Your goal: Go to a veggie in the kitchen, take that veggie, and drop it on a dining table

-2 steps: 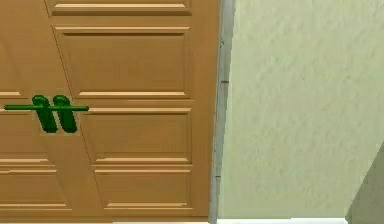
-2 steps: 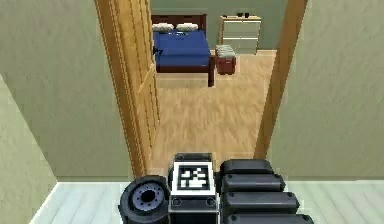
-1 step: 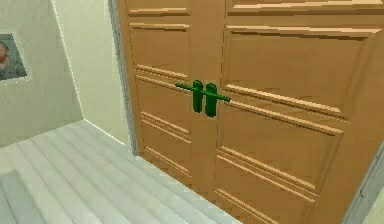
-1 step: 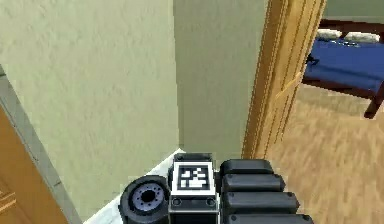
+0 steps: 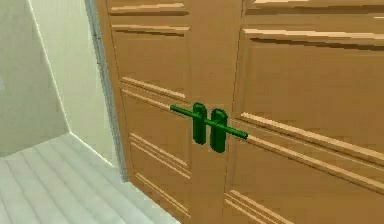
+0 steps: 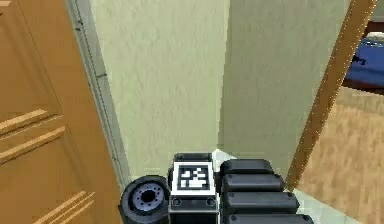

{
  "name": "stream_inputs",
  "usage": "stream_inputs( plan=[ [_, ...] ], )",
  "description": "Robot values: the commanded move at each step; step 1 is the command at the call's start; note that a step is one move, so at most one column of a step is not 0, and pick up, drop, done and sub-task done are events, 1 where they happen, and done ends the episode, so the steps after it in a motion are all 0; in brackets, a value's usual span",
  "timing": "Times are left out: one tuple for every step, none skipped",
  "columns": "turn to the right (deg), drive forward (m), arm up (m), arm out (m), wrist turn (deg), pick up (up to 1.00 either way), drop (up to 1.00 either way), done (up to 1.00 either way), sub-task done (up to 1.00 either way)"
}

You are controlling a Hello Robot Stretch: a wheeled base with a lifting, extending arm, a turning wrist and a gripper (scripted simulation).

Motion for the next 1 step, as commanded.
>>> stream_inputs(
  plan=[
    [-45.0, 0.0, 0.0, 0.0, 0.0, 0.0, 0.0, 0.0, 0.0]
  ],
)
